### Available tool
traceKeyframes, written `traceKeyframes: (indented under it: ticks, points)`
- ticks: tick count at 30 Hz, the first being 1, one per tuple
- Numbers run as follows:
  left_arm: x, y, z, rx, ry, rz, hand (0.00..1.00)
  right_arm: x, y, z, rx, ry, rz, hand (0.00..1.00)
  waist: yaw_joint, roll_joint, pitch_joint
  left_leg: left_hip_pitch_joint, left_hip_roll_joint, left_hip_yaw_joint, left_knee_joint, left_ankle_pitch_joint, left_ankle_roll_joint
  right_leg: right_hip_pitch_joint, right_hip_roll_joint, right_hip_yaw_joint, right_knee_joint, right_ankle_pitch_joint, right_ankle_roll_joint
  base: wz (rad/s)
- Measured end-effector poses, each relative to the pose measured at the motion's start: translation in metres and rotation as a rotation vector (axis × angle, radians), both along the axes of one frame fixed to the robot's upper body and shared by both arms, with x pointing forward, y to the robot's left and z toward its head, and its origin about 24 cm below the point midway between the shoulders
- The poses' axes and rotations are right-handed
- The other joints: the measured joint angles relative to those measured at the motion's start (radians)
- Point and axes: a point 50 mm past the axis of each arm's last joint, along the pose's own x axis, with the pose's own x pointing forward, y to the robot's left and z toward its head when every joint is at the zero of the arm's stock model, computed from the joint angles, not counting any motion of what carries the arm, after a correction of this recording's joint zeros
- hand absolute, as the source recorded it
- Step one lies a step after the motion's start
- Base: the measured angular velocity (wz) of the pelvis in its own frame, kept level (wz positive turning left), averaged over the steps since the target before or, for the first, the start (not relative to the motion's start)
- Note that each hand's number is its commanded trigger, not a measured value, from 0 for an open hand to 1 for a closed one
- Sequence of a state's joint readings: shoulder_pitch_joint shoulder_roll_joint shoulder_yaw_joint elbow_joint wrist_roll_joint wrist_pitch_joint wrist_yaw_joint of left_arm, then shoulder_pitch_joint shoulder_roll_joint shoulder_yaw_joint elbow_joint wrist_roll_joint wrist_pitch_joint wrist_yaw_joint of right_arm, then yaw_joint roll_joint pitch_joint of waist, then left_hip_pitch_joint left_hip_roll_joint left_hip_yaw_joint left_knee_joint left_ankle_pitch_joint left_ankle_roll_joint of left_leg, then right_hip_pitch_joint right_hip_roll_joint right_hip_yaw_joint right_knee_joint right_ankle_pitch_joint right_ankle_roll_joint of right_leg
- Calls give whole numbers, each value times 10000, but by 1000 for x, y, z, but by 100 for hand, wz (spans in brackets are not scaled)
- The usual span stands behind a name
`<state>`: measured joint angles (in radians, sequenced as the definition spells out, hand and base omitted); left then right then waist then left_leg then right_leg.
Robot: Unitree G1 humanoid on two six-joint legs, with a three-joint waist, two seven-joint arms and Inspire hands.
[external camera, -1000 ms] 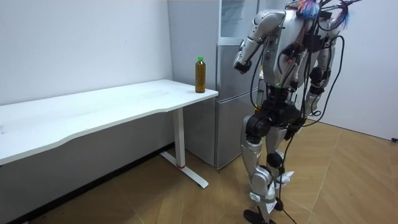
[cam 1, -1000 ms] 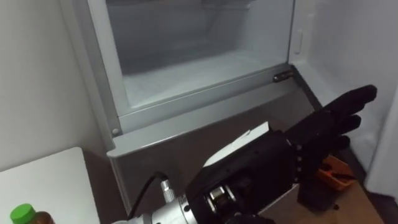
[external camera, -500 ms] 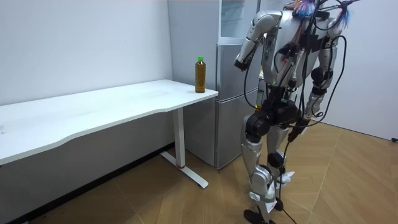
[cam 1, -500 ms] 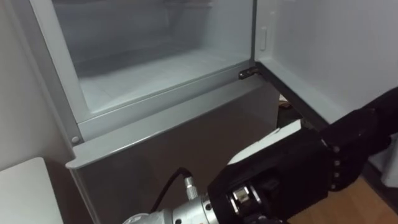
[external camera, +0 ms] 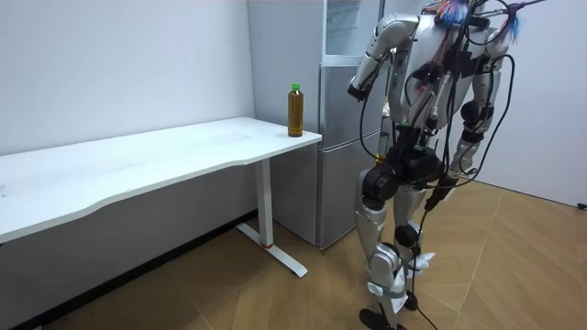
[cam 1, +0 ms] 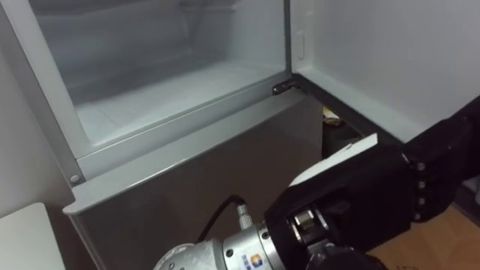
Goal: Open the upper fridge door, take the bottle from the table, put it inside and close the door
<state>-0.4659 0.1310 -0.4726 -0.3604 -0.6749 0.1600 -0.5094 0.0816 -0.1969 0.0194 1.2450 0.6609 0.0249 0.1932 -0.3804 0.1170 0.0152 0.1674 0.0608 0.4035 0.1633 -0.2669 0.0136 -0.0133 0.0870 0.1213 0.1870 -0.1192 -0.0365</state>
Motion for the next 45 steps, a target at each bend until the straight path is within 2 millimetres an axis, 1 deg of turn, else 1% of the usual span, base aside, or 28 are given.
traceKeyframes:
  ticks: [3, 6, 9, 12, 14, 15, 16, 17, 18, 19, 20, 22, 23, 25, 26, 30, 31, 32, 33, 34, 35, 36, 37, 38, 40, 41, 43, 45]
  points:
    - [2, 2, 0, -5, 22, 135, 0, 1, 0, 0, -24, -5, 67, 0, 70, -22, 14, -22, -10, -123, 26, 28, 7, 33, -50, -144, 15, -1, -2, 14]
    - [4, 6, 0, 37, -40, 256, 0, 0, 0, 0, -76, 51, 184, 0, 196, -44, 29, -187, -39, -422, 107, 62, 36, 10, -134, -410, 8, -1, -2, 25]
    - [6, 8, 0, 113, -66, 366, 0, 0, 1, -1, -101, 159, 301, 0, 520, -98, 52, -317, -55, -680, 156, 119, 50, 14, -205, -662, -5, 4, -10, 28]
    - [7, 11, -2, 172, -31, 512, 0, 2, 1, -1, -194, 277, 620, 0, 827, -230, 82, -430, -80, -1008, 245, 188, 50, 33, -284, -966, -9, -9, -46, 31]
    - [7, 15, -7, 184, 144, 716, 0, 4, 2, -1, -228, 295, 920, 0, 977, -349, 59, -525, -116, -1200, 267, 259, 30, 29, -332, -1162, -13, -30, -81, 30]
    - [8, 17, -11, 251, 228, 894, 0, 5, 3, -1, -241, 296, 1055, 0, 1182, -431, 53, -548, -174, -1337, 261, 298, 13, 33, -348, -1255, -7, -39, -107, 24]
    - [8, 22, -16, 264, 392, 1137, 0, 6, 4, -1, -264, 304, 1176, 0, 1343, -488, 29, -585, -172, -1433, 266, 323, 0, 39, -353, -1350, -18, -37, -137, 23]
    - [8, 25, -18, 278, 478, 1281, 0, 6, 4, -1, -292, 319, 1261, 0, 1390, -511, 15, -622, -173, -1516, 281, 327, -7, 41, -363, -1422, -23, -41, -149, 34]
    - [8, 29, -22, 321, 577, 1555, 0, 6, 4, -1, -360, 357, 1470, 0, 1450, -547, -7, -736, -179, -1710, 358, 334, -10, 46, -396, -1570, -55, -45, -162, 38]
    - [8, 34, -25, 348, 649, 1822, 0, 7, 3, -1, -410, 337, 1528, 0, 1660, -545, -13, -777, -192, -1818, 375, 354, -15, 55, -413, -1689, -80, -38, -174, 37]
    - [8, 36, -26, 356, 701, 1906, 0, 8, 2, 0, -430, 333, 1530, 0, 1729, -541, -16, -796, -195, -1885, 389, 359, -17, 92, -424, -1760, -123, -34, -179, 33]
    - [9, 46, -25, 362, 628, 2325, 0, 7, 2, 0, -476, 334, 1618, 0, 1998, -516, -35, -830, -208, -2130, 415, 385, -20, 215, -470, -2035, -193, -29, -192, 36]
    - [9, 48, -24, 294, 597, 2477, 0, 8, 2, 0, -494, 331, 1698, 0, 2067, -516, -36, -823, -212, -2177, 415, 397, -20, 263, -486, -2107, -206, -32, -197, 28]
    - [10, 57, -24, 6, 536, 3134, 0, 8, 3, -1, -628, 355, 2172, 0, 2528, -499, -48, -660, -212, -2209, 393, 419, -33, 442, -497, -2162, -208, -81, -225, 14]
    - [10, 60, -25, 19, 487, 3338, 0, 8, 3, -1, -662, 351, 2287, 0, 2624, -497, -50, -641, -214, -2241, 401, 420, -35, 486, -505, -2203, -217, -90, -226, 8]
    - [8, 83, -28, 45, 242, 4900, 0, 13, 9, -1, -710, 278, 2919, 0, 3135, -518, -78, -690, -210, -2321, 412, 443, -73, 476, -524, -2363, -193, -151, -261, 14]
    - [8, 92, -25, -90, 153, 5410, 0, 13, 11, -2, -673, 268, 2950, 0, 3287, -522, -85, -706, -216, -2414, 415, 450, -83, 480, -529, -2391, -194, -166, -265, 10]
    - [8, 96, -23, -167, 71, 5652, 0, 12, 12, -2, -656, 273, 2960, 0, 3334, -525, -96, -710, -216, -2430, 415, 456, -91, 482, -532, -2412, -190, -173, -274, 12]
    - [7, 105, -17, -396, -156, 6153, 0, 11, 14, -3, -614, 292, 3012, 0, 3412, -548, -135, -721, -219, -2493, 414, 466, -101, 494, -538, -2476, -186, -186, -284, 12]
    - [5, 116, -8, -679, -512, 6667, 0, 8, 15, -3, -545, 296, 3033, 0, 3536, -550, -206, -734, -217, -2533, 408, 473, -110, 509, -540, -2554, -195, -195, -296, 11]
    - [3, 120, -5, -849, -671, 6913, 0, 6, 15, -4, -512, 316, 3008, 0, 3581, -536, -249, -729, -215, -2542, 408, 475, -115, 527, -540, -2576, -197, -197, -299, 14]
    - [0, 130, 3, -1251, -1025, 7462, 0, 2, 14, -4, -500, 372, 2888, 0, 3634, -536, -262, -662, -220, -2601, 401, 476, -116, 632, -544, -2630, -207, -207, -305, 11]
    - [-3, 139, 10, -1638, -1327, 7975, 0, -2, 13, -4, -513, 414, 2837, 0, 3792, -524, -270, -535, -229, -2633, 362, 479, -122, 712, -547, -2620, -176, -252, -306, 7]
    - [-4, 144, 12, -1798, -1463, 8231, 0, -4, 13, -4, -525, 435, 2822, 0, 3880, -513, -279, -482, -231, -2634, 343, 482, -128, 745, -545, -2612, -166, -270, -311, 3]
    - [-6, 160, 18, -2299, -1703, 9266, 0, -7, 13, -4, -596, 499, 2737, 0, 4074, -485, -277, -349, -228, -2682, 337, 483, -135, 889, -547, -2610, -156, -322, -310, 5]
    - [-7, 164, 19, -2374, -1721, 9557, 0, -8, 12, -4, -638, 474, 2692, 0, 4157, -470, -280, -335, -230, -2681, 338, 483, -136, 890, -546, -2603, -142, -340, -319, 0]
    - [-12, 183, 18, -2482, -1903, 10937, 0, -10, 12, -4, -871, 372, 2643, 0, 4231, -436, -262, -358, -232, -2738, 350, 491, -152, 893, -544, -2654, -140, -396, -297, 3]
    - [-16, 197, 16, -2560, -1931, 11990, 0, -12, 11, -3, -1054, 376, 2575, 0, 4308, -407, -253, -356, -228, -2753, 354, 497, -162, 900, -540, -2655, -135, -429, -258, 2]
